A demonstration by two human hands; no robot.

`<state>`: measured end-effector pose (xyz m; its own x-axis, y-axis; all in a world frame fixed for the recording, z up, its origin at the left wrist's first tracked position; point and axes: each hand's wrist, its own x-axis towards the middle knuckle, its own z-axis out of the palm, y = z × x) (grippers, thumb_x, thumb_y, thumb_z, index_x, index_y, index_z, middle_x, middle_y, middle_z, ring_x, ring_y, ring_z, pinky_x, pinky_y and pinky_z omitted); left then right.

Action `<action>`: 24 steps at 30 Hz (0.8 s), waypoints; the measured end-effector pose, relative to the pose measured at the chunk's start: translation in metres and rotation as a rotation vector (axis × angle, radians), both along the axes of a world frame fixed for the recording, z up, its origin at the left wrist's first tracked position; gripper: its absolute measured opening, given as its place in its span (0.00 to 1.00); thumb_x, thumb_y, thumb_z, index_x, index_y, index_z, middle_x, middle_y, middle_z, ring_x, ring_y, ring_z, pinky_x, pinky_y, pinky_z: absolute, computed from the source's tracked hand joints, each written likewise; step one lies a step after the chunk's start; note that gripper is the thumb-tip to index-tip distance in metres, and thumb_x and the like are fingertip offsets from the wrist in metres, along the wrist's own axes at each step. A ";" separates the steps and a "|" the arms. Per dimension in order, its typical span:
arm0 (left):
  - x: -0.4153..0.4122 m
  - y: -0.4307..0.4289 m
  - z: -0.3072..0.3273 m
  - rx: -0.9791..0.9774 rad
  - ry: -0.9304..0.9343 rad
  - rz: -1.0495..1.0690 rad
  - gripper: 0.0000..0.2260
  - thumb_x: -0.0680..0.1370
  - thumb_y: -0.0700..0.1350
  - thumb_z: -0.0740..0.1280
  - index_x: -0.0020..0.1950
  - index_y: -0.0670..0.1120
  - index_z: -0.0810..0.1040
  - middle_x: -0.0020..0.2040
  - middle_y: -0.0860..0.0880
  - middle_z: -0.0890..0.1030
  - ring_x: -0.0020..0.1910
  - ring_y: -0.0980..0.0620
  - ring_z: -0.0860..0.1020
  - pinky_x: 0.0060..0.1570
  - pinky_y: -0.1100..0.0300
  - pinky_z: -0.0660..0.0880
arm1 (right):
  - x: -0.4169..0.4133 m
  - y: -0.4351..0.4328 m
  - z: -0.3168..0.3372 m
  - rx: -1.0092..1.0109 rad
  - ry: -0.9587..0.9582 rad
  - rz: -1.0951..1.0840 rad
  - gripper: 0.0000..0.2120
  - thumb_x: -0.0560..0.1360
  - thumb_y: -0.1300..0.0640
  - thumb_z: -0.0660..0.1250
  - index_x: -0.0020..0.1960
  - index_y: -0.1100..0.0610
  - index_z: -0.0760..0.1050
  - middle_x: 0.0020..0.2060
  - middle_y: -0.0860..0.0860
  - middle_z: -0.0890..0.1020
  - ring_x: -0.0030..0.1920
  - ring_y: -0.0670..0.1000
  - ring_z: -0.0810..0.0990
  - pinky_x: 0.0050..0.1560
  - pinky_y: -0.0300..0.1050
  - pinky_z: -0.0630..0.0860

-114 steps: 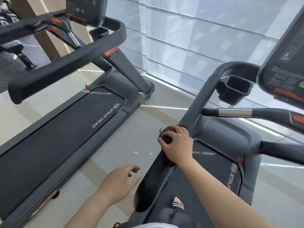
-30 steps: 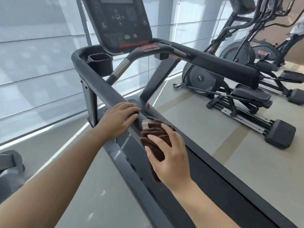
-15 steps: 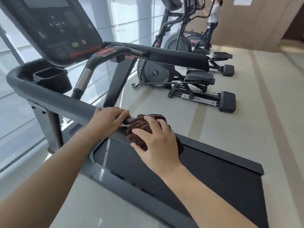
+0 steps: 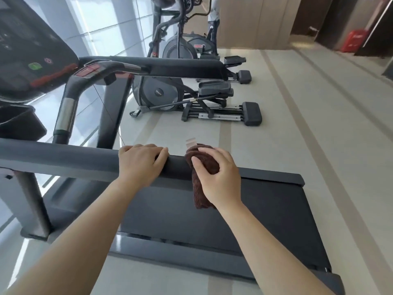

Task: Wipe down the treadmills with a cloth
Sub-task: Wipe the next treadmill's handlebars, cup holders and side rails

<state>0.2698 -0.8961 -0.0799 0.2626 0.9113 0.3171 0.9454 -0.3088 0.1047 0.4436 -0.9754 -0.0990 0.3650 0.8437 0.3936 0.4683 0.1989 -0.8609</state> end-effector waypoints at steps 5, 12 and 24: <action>0.004 0.001 0.004 -0.093 -0.085 0.037 0.21 0.76 0.56 0.48 0.42 0.54 0.80 0.45 0.55 0.83 0.47 0.49 0.76 0.50 0.53 0.59 | 0.015 -0.016 -0.018 0.015 -0.016 0.053 0.13 0.71 0.48 0.71 0.55 0.46 0.79 0.58 0.44 0.76 0.60 0.44 0.74 0.62 0.39 0.70; 0.104 -0.030 0.014 -0.246 -0.217 -0.283 0.09 0.78 0.54 0.57 0.48 0.60 0.78 0.44 0.58 0.77 0.43 0.53 0.74 0.51 0.50 0.71 | 0.096 -0.091 -0.068 -0.106 0.150 -0.077 0.10 0.71 0.52 0.72 0.52 0.48 0.81 0.55 0.44 0.79 0.57 0.41 0.77 0.60 0.41 0.73; 0.437 -0.171 -0.031 -0.525 -0.136 -0.988 0.11 0.77 0.56 0.56 0.50 0.60 0.77 0.51 0.62 0.78 0.48 0.59 0.76 0.49 0.52 0.75 | 0.333 -0.274 -0.067 -0.136 0.133 -0.665 0.11 0.71 0.53 0.72 0.53 0.49 0.81 0.55 0.45 0.79 0.58 0.43 0.77 0.62 0.47 0.73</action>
<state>0.7071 -1.0669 -0.1111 0.9354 0.3516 0.0364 0.2813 -0.8029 0.5256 0.7767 -1.2490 -0.1661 0.8600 0.4624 0.2161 0.3420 -0.2078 -0.9164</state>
